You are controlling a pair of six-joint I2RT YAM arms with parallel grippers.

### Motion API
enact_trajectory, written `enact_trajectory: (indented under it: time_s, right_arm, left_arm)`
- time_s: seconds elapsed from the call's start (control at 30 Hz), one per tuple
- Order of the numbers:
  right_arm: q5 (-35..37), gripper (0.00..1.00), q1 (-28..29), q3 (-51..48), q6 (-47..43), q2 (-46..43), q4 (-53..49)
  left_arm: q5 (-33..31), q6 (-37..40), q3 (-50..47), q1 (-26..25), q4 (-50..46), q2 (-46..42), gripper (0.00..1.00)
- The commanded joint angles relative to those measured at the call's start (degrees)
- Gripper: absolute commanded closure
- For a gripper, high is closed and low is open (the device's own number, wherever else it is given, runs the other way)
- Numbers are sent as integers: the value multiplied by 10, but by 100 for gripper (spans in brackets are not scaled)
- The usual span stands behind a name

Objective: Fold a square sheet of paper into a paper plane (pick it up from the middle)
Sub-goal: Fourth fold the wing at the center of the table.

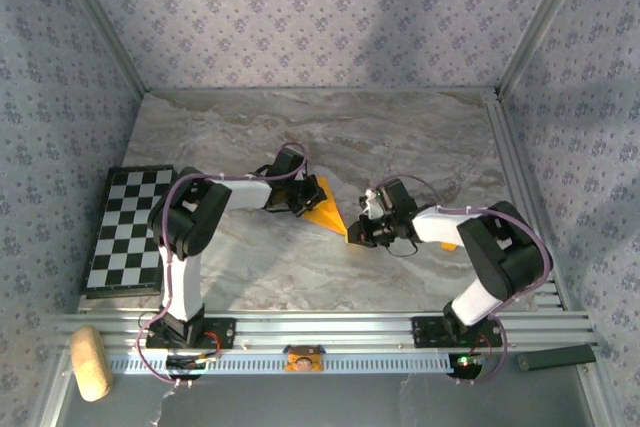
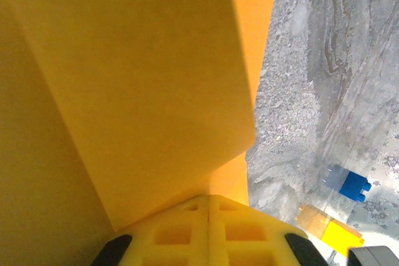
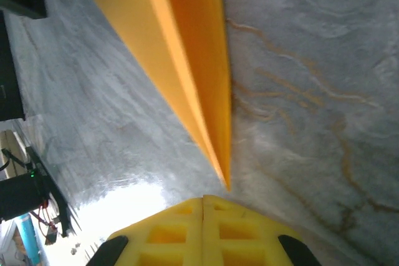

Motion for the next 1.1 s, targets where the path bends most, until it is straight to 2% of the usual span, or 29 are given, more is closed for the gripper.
enact_trajectory:
  time_s: [0.0, 0.17, 0.33, 0.53, 1.07]
  right_arm:
    - [-11, 97, 2, 52, -16, -12, -42]
    - [-14, 97, 7, 113, -32, 53, -59]
    - [15, 97, 19, 184, -36, 112, -95]
    - [35, 97, 21, 213, -40, 146, -116]
    - [39, 98, 8, 126, 3, 158, -65]
  left_arm:
    - [-32, 5, -17, 5, -35, 20, 99]
    - [-30, 6, -18, 3, -35, 19, 99]
    - [-29, 4, -17, 3, -31, 21, 99]
    - [-29, 5, -16, 2, -35, 19, 99]
    - [-28, 27, 6, 5, -45, 14, 97]
